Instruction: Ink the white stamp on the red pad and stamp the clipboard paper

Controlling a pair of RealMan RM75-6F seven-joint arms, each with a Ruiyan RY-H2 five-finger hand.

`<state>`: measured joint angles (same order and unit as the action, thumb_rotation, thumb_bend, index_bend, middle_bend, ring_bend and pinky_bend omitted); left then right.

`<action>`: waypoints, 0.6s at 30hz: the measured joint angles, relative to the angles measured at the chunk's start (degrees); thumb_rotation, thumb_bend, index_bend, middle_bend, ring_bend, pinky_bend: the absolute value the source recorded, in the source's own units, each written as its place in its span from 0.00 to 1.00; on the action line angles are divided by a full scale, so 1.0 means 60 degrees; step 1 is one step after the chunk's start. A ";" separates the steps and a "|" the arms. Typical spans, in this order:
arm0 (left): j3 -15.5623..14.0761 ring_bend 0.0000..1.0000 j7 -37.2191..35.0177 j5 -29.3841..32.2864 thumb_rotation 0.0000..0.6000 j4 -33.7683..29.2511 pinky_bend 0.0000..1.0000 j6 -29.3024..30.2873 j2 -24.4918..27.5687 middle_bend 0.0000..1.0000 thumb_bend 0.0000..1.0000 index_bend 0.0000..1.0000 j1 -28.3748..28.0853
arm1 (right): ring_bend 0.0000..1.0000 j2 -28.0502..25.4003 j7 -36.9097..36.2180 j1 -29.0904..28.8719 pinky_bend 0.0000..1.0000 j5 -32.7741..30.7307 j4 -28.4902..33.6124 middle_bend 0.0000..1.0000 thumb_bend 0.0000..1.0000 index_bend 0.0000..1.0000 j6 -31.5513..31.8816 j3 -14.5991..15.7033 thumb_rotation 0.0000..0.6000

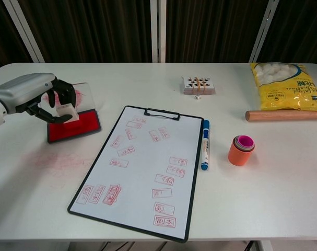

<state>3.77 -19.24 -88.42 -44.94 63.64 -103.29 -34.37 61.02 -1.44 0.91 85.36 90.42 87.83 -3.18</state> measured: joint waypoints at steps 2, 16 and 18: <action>-0.0024 0.45 -0.0096 0.0067 1.00 0.0171 0.51 -0.0118 -0.0068 0.68 0.45 0.66 -0.0008 | 0.00 0.0011 0.0007 -0.0006 0.00 0.0006 0.0007 0.00 0.40 0.00 0.0000 -0.0001 1.00; -0.0222 0.46 -0.0512 0.0169 1.00 0.0930 0.51 -0.0262 -0.0475 0.69 0.45 0.67 0.0020 | 0.00 0.0075 0.0034 -0.0002 0.00 -0.0021 -0.0046 0.00 0.40 0.00 -0.0032 0.0022 1.00; -0.0235 0.46 -0.0547 0.0176 1.00 0.1003 0.51 -0.0269 -0.0510 0.69 0.45 0.67 0.0024 | 0.00 0.0080 0.0034 -0.0001 0.00 -0.0014 -0.0050 0.00 0.40 0.00 -0.0030 0.0025 1.00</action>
<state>2.36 -22.52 -87.36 -38.92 62.03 -106.35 -34.23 61.50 -1.24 0.90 85.28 90.12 87.65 -3.03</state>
